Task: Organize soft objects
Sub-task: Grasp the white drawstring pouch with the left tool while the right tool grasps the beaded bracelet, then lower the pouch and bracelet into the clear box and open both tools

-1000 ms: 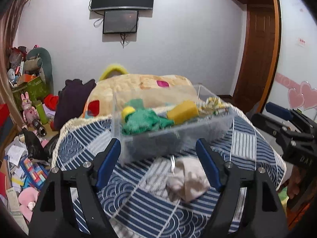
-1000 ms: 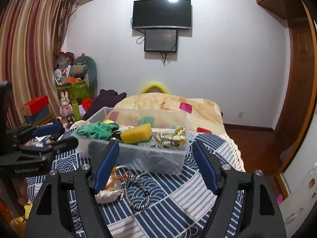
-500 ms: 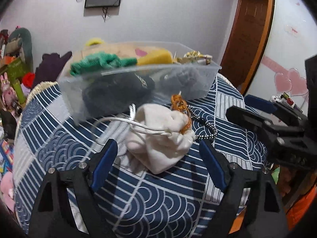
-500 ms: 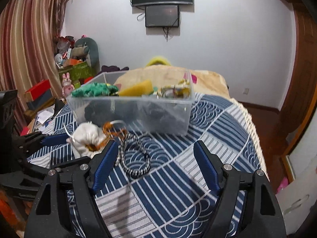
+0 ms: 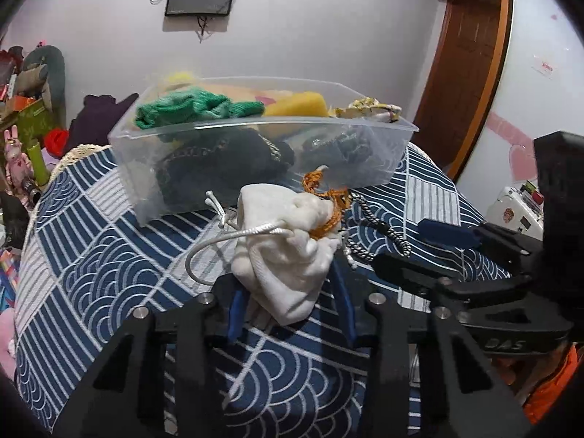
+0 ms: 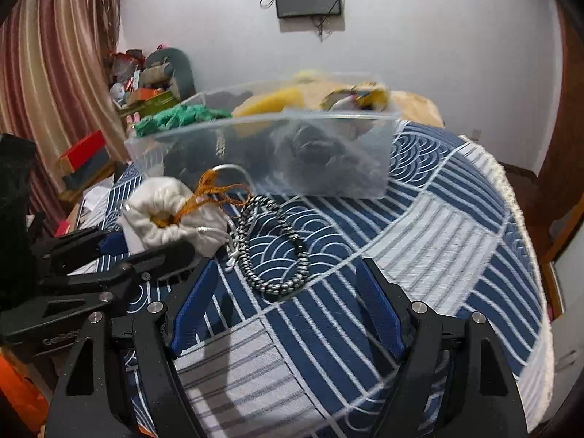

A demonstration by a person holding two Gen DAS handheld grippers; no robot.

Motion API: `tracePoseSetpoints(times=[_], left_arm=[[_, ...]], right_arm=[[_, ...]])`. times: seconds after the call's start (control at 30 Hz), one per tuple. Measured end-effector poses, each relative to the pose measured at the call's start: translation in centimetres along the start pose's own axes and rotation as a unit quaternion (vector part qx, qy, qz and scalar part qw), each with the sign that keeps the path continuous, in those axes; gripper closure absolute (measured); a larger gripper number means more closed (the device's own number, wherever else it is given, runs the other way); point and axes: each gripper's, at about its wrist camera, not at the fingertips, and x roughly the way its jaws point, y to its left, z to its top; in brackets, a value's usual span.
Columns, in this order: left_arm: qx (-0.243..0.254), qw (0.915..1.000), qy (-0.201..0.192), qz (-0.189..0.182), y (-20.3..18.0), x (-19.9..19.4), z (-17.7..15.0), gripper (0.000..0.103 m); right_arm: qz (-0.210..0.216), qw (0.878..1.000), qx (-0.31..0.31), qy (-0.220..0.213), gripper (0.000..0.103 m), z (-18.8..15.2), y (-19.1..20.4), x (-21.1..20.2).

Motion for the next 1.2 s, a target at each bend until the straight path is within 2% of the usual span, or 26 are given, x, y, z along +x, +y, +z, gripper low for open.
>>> tracePoseSetpoints(times=[0.07, 0.2, 0.4, 0.47, 0.53, 0.73, 1.03, 1.2], left_arm=[[-0.011, 0.9999, -0.011, 0.008, 0.7, -0.8, -0.2, 0.065], [-0.036, 0.9988, -0.026, 0.021, 2.4, -2.1, 0.2, 0.066], [-0.057, 0.9969, -0.049, 0.023, 3.4, -3.9, 0.8, 0.066], [-0.058, 0.9967, -0.053, 0.021, 3.4, -4.3, 0.9, 0.066], [-0.057, 0.9967, -0.056, 0.015, 3.0, -4.6, 1.0, 0.066], [-0.041, 0.9955, -0.084, 0.015, 2.1, -6.3, 2.0, 0.066], [-0.031, 0.9909, -0.13, 0.016, 2.1, -8.6, 5.2, 0.066], [-0.013, 0.9869, -0.157, 0.036, 1.8, -9.1, 7.4, 0.066]], right_arm=[[0.002, 1.0, -0.005, 0.009, 0.04, 0.1, 0.3, 0.6], [-0.02, 1.0, -0.02, 0.012, 0.045, 0.3, 0.8, 1.1], [-0.044, 0.998, -0.048, 0.006, 0.071, 0.1, 1.2, 0.7], [-0.044, 0.997, -0.056, 0.005, 0.083, 0.0, 1.3, 0.5], [-0.04, 0.997, -0.059, 0.005, 0.087, -0.1, 1.3, 0.3], [-0.022, 0.998, -0.056, -0.007, 0.09, 0.1, 1.1, -1.2], [-0.022, 0.995, -0.046, -0.087, 0.09, 2.9, 0.4, -6.0], [-0.024, 0.991, -0.041, -0.128, 0.09, 5.3, 0.4, -7.3]])
